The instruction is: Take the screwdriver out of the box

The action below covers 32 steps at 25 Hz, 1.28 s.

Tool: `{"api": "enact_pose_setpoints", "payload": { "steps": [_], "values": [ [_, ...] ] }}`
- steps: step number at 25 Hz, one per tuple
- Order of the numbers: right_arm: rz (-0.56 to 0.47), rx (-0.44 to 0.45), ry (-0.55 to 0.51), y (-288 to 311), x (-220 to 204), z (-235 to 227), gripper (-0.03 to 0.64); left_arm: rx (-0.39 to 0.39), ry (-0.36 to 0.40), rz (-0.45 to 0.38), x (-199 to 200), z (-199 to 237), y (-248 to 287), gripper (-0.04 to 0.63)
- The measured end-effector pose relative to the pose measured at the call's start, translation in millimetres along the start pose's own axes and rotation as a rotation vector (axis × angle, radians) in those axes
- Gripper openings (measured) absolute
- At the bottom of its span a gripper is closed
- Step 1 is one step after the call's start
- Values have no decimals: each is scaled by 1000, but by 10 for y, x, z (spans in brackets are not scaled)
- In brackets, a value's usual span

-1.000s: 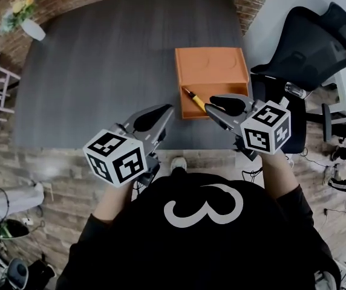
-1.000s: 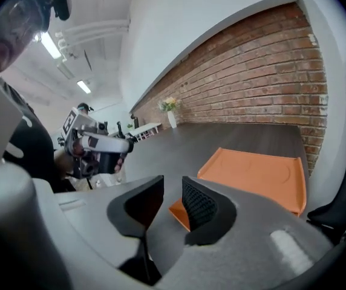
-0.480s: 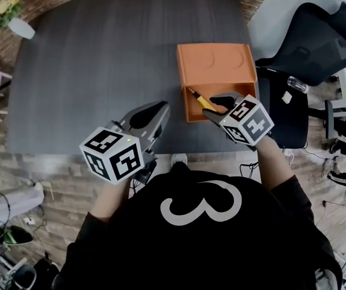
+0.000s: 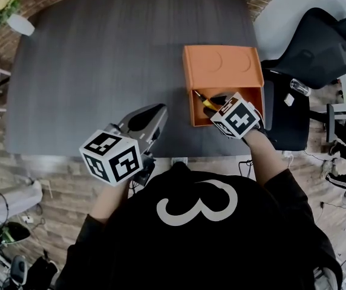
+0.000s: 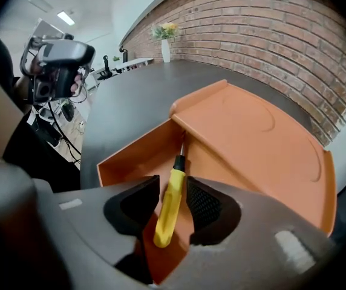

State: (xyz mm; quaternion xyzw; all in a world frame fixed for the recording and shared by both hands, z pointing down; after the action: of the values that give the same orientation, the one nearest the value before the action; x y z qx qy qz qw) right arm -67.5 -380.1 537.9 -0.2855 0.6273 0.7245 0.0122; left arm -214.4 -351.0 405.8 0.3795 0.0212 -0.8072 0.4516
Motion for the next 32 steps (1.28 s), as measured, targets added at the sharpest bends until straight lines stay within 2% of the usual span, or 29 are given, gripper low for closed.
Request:
{"api": "enact_pose_setpoints", "payload": {
  "steps": [7, 21, 32],
  "values": [
    [73, -6, -21, 106, -23, 6, 110, 14, -22, 11, -13, 139, -4, 12],
    [61, 11, 98, 97, -39, -67, 83, 28, -34, 7, -25, 179, -10, 12],
    [81, -28, 2, -31, -115, -81, 80, 60, -43, -17, -133, 52, -98, 12]
  ]
}}
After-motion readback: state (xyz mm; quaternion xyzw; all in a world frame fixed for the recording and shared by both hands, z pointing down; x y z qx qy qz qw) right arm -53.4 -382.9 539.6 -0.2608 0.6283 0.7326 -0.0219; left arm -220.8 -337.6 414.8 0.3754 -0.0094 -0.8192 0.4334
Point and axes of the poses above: the fingertips, and each gripper's own axes: y forward along the fingers, z to its left, x out of its top, the point moved 2 cm from there along -y, backward along the fingers, and after that the axes turned 12 degrees about -y, right-handed, at the moved point
